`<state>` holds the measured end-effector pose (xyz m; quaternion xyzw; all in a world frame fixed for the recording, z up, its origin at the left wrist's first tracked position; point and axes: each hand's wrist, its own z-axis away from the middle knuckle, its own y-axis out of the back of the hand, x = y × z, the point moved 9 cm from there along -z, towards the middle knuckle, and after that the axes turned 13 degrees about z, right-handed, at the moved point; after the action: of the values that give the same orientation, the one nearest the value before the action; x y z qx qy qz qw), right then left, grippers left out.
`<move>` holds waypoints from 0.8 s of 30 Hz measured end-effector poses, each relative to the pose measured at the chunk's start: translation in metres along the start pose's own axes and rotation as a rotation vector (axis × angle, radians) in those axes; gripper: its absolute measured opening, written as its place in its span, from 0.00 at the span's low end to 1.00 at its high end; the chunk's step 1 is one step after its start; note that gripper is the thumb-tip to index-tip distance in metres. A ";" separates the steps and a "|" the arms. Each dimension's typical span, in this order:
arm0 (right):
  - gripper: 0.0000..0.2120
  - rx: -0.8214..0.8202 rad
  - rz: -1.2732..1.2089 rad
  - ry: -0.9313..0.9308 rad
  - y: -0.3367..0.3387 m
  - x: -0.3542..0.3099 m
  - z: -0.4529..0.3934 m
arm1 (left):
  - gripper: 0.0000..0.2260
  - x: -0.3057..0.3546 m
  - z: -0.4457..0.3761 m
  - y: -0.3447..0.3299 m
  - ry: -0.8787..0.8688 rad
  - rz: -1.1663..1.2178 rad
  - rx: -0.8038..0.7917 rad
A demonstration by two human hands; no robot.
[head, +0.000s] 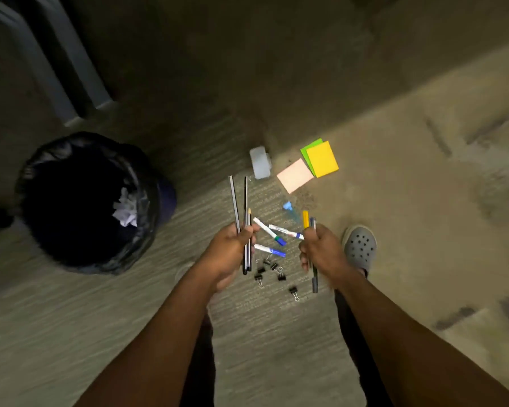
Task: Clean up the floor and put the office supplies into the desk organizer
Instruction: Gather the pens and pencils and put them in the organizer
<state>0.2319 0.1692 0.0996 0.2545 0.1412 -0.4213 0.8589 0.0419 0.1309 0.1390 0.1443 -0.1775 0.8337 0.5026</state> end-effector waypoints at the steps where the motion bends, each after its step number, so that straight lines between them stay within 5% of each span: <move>1: 0.09 0.003 -0.001 0.027 0.004 -0.021 0.018 | 0.11 0.014 0.023 0.009 -0.014 0.031 0.008; 14: 0.10 0.048 -0.096 0.159 -0.017 -0.225 0.247 | 0.08 0.167 0.268 0.097 -0.190 0.253 -0.154; 24: 0.12 -0.136 -0.361 0.304 -0.097 -0.364 0.382 | 0.10 0.235 0.397 0.158 -0.247 0.293 -0.256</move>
<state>-0.0548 0.1438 0.5520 0.2270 0.3400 -0.5146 0.7537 -0.1809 0.0726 0.5689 0.1530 -0.3612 0.8444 0.3649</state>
